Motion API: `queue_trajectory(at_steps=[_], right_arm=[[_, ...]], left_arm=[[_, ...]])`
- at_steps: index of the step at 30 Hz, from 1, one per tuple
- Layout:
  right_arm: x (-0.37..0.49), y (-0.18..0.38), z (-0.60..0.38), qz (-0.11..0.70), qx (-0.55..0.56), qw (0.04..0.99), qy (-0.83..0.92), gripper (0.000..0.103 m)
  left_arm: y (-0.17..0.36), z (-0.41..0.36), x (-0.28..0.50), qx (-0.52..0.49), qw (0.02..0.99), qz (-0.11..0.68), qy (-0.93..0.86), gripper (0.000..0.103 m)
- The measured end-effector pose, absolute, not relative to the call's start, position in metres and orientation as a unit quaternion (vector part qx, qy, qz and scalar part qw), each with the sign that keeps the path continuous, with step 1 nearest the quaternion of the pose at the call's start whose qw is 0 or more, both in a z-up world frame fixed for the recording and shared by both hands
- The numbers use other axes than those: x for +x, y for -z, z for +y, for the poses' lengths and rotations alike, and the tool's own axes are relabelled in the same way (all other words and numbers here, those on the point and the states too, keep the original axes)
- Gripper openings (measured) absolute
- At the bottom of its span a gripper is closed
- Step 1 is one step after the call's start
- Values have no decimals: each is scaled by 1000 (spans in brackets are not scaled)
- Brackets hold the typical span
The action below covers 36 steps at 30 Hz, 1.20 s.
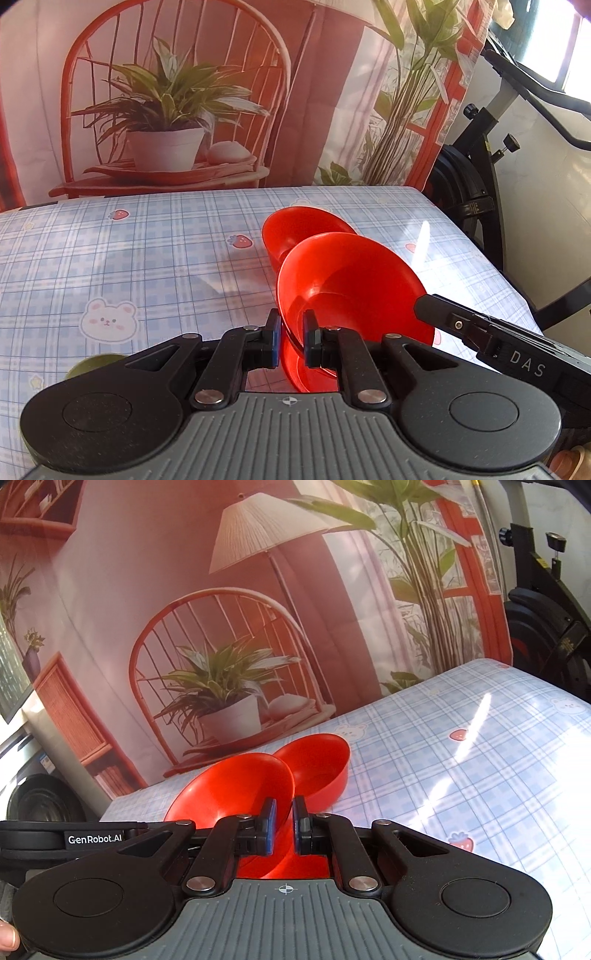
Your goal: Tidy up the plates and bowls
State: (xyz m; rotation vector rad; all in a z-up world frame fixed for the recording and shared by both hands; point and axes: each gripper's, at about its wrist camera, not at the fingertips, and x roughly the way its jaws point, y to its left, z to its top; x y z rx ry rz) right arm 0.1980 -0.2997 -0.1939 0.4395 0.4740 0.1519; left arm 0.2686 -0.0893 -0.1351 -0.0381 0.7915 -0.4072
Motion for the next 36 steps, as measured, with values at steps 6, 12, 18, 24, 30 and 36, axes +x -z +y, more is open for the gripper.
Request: queue_trajectory(at_steps=[6,12,18,24,30,36], right_arm=[[196,214,-310,246,239,936,-75,9],[199,223,-310,253,247,932,-82,9],[200,229,-313,258,255,929,-81,9],[201,233,-314,263,255,927,-80,9],[201,233,-315,261,254,928,-78,10],[200,233,-315,258,255,929,-74,10]], left_arm=[[151,-104,268,16,896,402,189,13],[156,-107,273,36,890,416,182,14],[160,-110,275,49,885,425,183,14],[161,-112,275,61,886,422,182,15],[161,-112,275,62,886,421,186,15],[158,-109,274,57,889,416,182,21]])
